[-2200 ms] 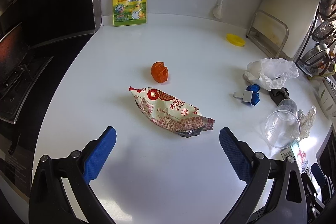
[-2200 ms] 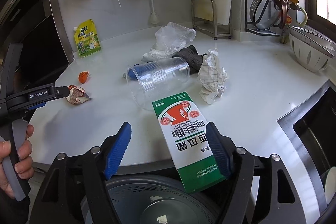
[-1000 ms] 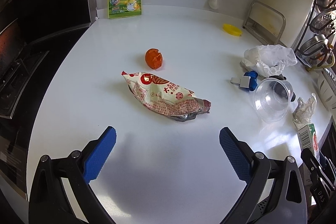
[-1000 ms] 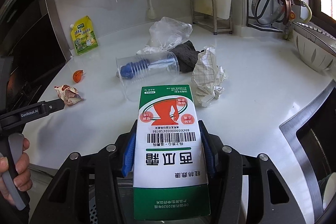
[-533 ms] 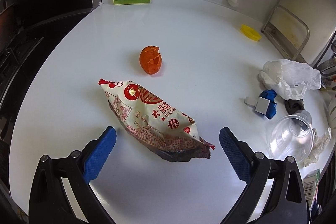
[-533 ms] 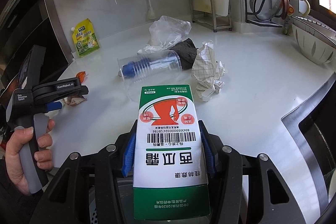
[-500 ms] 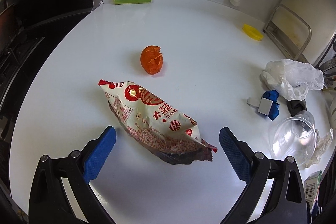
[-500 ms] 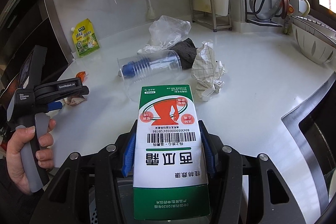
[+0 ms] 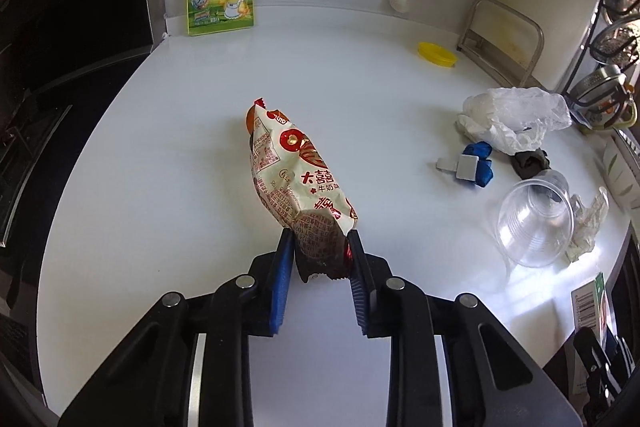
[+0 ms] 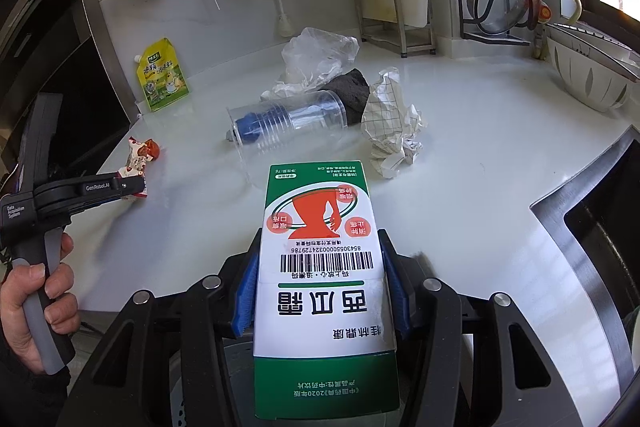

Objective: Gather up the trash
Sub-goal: 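Carry the wrapper and carton over the basket with both tools and open them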

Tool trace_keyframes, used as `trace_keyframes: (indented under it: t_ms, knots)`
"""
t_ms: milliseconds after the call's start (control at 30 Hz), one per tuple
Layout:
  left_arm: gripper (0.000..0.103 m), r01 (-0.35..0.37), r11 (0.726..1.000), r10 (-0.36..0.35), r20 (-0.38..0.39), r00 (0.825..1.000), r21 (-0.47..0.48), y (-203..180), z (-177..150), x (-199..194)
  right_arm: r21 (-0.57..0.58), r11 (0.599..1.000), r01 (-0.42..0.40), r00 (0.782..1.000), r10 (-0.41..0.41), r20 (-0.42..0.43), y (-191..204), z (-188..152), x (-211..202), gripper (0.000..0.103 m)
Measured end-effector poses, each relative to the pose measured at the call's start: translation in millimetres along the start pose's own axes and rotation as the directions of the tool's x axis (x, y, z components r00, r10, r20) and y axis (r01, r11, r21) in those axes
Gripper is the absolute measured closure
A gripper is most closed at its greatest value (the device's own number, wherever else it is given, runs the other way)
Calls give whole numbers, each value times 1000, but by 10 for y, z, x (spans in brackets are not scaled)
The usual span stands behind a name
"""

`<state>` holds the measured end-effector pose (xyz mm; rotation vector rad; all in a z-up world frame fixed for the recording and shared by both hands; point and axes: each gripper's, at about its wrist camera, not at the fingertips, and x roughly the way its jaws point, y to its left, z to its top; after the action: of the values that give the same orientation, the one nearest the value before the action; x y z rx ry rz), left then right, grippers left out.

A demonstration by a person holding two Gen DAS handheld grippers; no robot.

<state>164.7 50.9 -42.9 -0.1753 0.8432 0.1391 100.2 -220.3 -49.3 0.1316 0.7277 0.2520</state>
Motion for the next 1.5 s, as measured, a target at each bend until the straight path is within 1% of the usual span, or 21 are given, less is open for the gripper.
trace_keyframes:
  t_ms: [133, 267, 367, 433, 633, 733, 900, 1033, 1233, 1500]
  knots:
    - [77, 16, 996, -20, 48, 999, 89, -47, -194, -324, 23, 1000, -7, 1000, 7, 14, 19, -95, -155, 52]
    - [77, 29, 985, -46, 97, 994, 171, -137, -422, -643, 32, 999, -3, 1000, 2, 20, 66, -251, -336, 52]
    - [77, 48, 974, -76, 120, 990, 221, -236, -600, -834, 46, 999, 2, 1000, -4, 31, 97, -375, -486, 52]
    - [77, 72, 966, -105, 121, 987, 249, -295, -725, -926, 61, 998, 5, 999, -7, 33, 109, -477, -582, 52]
    - [77, 165, 938, -191, 59, 980, 306, -470, -1149, -1041, 64, 997, 48, 999, -49, 15, 128, -814, -799, 52]
    - [77, 195, 922, -215, 22, 976, 335, -549, -1366, -1051, 68, 995, 68, 998, -68, -3, 108, -991, -846, 52]
    - [77, 219, 901, -230, -15, 973, 375, -610, -1635, -1103, 96, 992, 76, 997, -74, -29, 77, -1258, -884, 52]
    - [77, 253, 886, -259, -37, 965, 389, -627, -1806, -1154, 87, 993, 81, 996, -78, -41, 108, -1410, -923, 52]
    - [77, 284, 875, -263, -108, 959, 393, -634, -2069, -1068, 103, 991, 80, 995, -74, -60, 114, -1612, -937, 52]
    - [74, 313, 856, -270, -160, 950, 413, -659, -2267, -1028, 133, 988, 84, 993, -72, -95, 49, -1810, -911, 52]
